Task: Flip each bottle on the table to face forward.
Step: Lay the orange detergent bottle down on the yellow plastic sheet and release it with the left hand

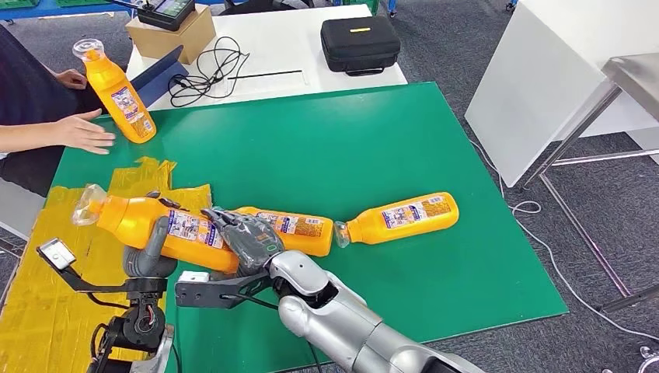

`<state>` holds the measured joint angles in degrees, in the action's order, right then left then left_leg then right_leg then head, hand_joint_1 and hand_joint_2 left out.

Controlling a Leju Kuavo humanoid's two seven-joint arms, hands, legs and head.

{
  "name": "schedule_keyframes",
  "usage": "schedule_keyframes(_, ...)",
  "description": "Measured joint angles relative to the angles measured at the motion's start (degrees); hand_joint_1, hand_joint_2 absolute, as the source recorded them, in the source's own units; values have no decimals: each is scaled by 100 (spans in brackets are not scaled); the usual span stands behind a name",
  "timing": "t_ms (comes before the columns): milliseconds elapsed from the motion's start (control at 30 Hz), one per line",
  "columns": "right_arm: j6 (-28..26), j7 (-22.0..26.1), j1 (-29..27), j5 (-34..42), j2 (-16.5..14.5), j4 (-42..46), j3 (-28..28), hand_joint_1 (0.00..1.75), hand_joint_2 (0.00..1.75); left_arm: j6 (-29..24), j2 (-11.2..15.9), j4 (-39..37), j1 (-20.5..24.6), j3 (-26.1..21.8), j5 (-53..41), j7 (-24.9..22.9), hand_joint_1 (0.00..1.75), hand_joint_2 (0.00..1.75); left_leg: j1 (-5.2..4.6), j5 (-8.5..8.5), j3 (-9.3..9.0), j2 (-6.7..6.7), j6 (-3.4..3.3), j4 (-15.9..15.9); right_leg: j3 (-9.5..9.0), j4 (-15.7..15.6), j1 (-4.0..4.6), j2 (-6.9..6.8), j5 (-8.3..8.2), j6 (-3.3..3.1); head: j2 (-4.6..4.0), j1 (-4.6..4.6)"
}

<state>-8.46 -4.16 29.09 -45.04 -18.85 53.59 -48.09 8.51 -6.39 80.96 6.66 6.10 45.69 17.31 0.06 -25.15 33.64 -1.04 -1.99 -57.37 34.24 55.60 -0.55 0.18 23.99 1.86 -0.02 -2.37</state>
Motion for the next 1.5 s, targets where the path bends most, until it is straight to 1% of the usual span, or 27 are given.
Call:
schedule_keyframes(67, 22, 271, -83, 539, 72, 89, 170, 0, 0, -512, 52, 3, 68, -114, -840, 318, 175, 175, 1, 0, 2, -1, 0, 0, 0, 1, 0, 0, 0, 0, 0, -1)
schedule_keyframes(133, 109, 572, -156, 1076, 150, 272, 425, 0, 0, -1342, 155, 12, 152, -332, -2014, 657, 175, 175, 2, 0, 5, 1, 1, 1, -2, 4, 0, 2, -1, 0, 0, -2)
schedule_keyframes(200, 223, 859, -149, 1413, 189, 418, 632, 0, 0, -2128, 303, 67, 156, -646, -3085, 843, 175, 175, 3, -1, 0, 23, 3, 1, 0, 7, 0, 22, -2, -1, 0, -1)
schedule_keyframes(233, 249, 973, -133, 1517, 195, 466, 701, 0, 0, -2395, 379, 100, 138, -831, -3541, 878, 175, 175, 3, -2, -4, 35, 4, 1, 2, 7, 0, 32, -2, -2, 0, 0)
schedule_keyframes(333, 223, 1126, -133, 1718, 214, 634, 807, 0, 0, -2846, 538, 107, 154, -1294, -4701, 886, 175, 175, 7, -1, -4, 27, 5, 0, 9, 7, 6, 31, 0, -4, 0, 1)
schedule_keyframes(433, 215, 1173, -153, 1833, 265, 834, 846, 0, 0, -3158, 627, 6, 229, -1552, -5390, 892, 175, 175, 9, -1, -2, 17, 6, 1, 7, 7, 8, 25, 1, -5, 0, 0)
schedule_keyframes(500, 198, 1174, -179, 1881, 304, 948, 859, 0, 0, -3469, 675, -103, 292, -1621, -5867, 884, 175, 175, 8, -1, -2, 19, 6, 1, 7, 7, 8, 26, 1, -4, 0, -1)
schedule_keyframes(567, 160, 1169, -232, 1936, 347, 1076, 867, 0, 0, -3958, 758, -302, 398, -1623, -6659, 829, 175, 175, 7, -1, -2, 19, 5, 0, 7, 6, 7, 26, 0, -4, 0, -3)
schedule_keyframes(633, 121, 1139, -295, 1987, 399, 1216, 868, 0, 0, -4405, 862, -616, 561, -1587, -7509, 719, 175, 175, 5, 0, -3, 16, 5, -1, 6, 5, 6, 23, 0, -3, 0, -2)
schedule_keyframes(700, 99, 1082, -363, 2024, 450, 1358, 868, 0, 0, -4664, 955, -1013, 750, -1501, -8236, 575, 175, 175, 4, 0, -3, 13, 5, -1, 5, 5, 5, 20, 0, -3, 0, -1)
schedule_keyframes(833, 81, 1002, -502, 2062, 560, 1644, 868, 0, 0, -4808, 1042, -1963, 1112, -1319, -9716, 254, 175, 175, 4, 0, -3, 18, 5, -1, 4, 6, 6, 23, -1, -2, 0, -2)
schedule_keyframes(900, 79, 981, -559, 2071, 618, 1758, 868, 0, 0, -4813, 1050, -2368, 1219, -1287, -10222, 213, 175, 175, 4, -1, -3, 23, 5, -1, 5, 6, 6, 26, -2, -2, 0, -1)
schedule_keyframes(1000, 79, 969, -642, 2099, 703, 1881, 867, 0, 0, -4819, 1050, -2896, 1293, -1266, -10737, 216, 175, 175, 4, -1, -3, 25, 5, -1, 7, 6, 6, 27, -1, -2, 0, -1)
schedule_keyframes(1200, 79, 975, -709, 2139, 817, 1980, 865, 0, 0, -4832, 1047, -3508, 1320, -1214, -11008, 245, 175, 175, 5, -1, 1, 27, 5, 0, 10, 6, 6, 27, -1, -2, 0, -2)
schedule_keyframes(1333, 79, 1024, -717, 2217, 862, 1981, 862, 0, 0, -4820, 1059, -3827, 1310, -1209, -11178, 410, 175, 175, 5, -1, 1, 27, 5, 0, 9, 6, 6, 27, -1, -2, 0, 0)
schedule_keyframes(1500, 80, 1171, -740, 2303, 924, 1976, 855, 0, 0, -4890, 1013, -3993, 1134, -1209, -11380, 555, 175, 175, 3, -2, 1, 25, 5, 1, 5, 6, 2, 26, -1, -2, 0, -1)
